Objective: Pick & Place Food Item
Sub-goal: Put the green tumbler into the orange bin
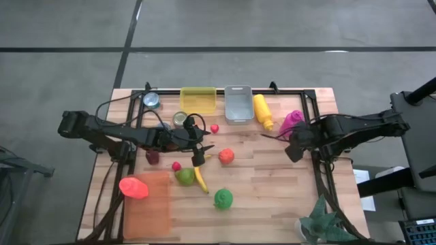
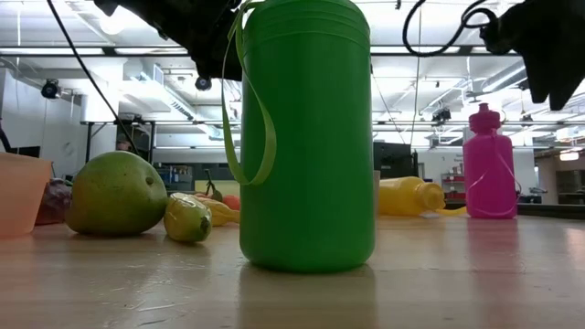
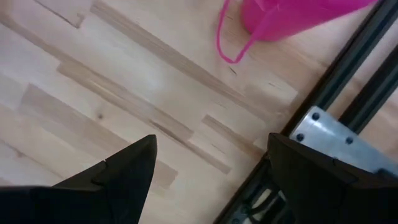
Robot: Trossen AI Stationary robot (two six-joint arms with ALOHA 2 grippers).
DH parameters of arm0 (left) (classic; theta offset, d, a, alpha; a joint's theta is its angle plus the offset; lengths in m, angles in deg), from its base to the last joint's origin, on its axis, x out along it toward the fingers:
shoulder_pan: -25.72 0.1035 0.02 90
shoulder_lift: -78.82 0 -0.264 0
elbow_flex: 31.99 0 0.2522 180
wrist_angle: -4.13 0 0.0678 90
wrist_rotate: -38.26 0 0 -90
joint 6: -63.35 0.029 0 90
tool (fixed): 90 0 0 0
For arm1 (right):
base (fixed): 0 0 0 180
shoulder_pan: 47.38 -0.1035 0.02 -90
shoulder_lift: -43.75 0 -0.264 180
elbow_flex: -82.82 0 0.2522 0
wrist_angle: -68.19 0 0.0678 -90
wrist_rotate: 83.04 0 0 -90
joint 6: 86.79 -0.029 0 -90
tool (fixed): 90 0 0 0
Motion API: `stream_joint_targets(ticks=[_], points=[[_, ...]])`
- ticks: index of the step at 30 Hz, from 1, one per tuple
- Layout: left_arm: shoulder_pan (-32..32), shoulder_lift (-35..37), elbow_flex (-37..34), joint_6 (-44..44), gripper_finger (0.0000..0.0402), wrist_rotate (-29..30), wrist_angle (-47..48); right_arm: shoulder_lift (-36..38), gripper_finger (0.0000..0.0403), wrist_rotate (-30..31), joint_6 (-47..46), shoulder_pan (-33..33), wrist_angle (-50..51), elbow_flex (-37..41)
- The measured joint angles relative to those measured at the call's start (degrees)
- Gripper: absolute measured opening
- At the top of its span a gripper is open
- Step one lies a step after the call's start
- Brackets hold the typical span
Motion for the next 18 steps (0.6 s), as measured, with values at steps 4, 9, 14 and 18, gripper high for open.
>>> stream_joint_targets(ticks=[4, 9, 14, 18], points=[[-0.01, 0.00, 0.00, 0.00, 0.0257, 0.00, 0.01, 0.72, 0.0304, -0.04, -0.26, 0.00, -0.40, -0.74], [0.00, 0.00, 0.00, 0.00, 0.0257, 0.00, 0.00, 0.37, 0.0304, -0.04, 0.80, -0.04, -1.00, -3.16], [-0.01, 0.00, 0.00, 0.00, 0.0257, 0.00, 0.00, -0.85, 0.0304, -0.04, 0.96, -0.04, -1.66, -5.67], [-0.01, 0.00, 0.00, 0.00, 0.0257, 0.00, 0.00, -1.94, 0.0304, -0.04, 1.07, -0.04, -1.61, -7.20]])
